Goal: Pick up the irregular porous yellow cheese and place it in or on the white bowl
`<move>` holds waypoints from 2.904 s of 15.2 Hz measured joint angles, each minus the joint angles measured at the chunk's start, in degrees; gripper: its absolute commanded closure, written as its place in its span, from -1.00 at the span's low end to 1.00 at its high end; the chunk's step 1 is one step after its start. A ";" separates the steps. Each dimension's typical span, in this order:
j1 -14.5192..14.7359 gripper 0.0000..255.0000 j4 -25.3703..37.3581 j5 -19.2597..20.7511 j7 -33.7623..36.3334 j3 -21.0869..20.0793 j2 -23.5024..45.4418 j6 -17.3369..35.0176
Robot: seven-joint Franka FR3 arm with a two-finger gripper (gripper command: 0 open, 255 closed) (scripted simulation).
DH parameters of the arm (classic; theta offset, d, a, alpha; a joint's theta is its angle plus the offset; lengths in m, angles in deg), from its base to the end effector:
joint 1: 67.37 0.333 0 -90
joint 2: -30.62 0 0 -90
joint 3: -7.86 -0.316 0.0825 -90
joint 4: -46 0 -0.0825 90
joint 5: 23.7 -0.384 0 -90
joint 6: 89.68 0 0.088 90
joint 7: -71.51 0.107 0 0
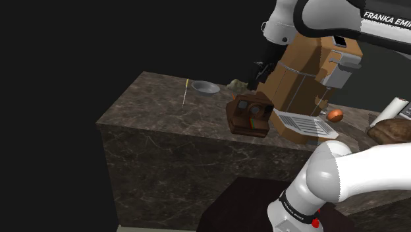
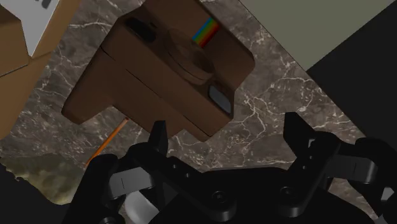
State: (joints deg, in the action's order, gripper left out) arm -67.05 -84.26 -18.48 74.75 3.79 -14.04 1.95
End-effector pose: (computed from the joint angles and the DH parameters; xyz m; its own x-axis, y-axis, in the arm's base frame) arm 0.3114 0.0229 0.6305 0.9938 0.0076 0.1112 -0.0075 -0.9909 0.1342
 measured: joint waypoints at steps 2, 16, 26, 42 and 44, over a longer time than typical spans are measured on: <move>0.05 -1.00 -0.59 0.47 -1.09 0.67 -0.31 0.55; 1.65 -1.00 -6.32 12.10 -33.00 21.28 4.94 20.48; 8.97 -1.00 2.41 9.66 -59.20 39.20 21.32 35.27; 16.30 -1.00 19.45 -23.45 -99.30 55.04 51.59 43.24; 16.02 -1.00 19.35 -24.50 -99.97 54.81 52.44 43.78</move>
State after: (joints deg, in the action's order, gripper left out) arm -51.03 -64.90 -42.98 -25.22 58.59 38.40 45.72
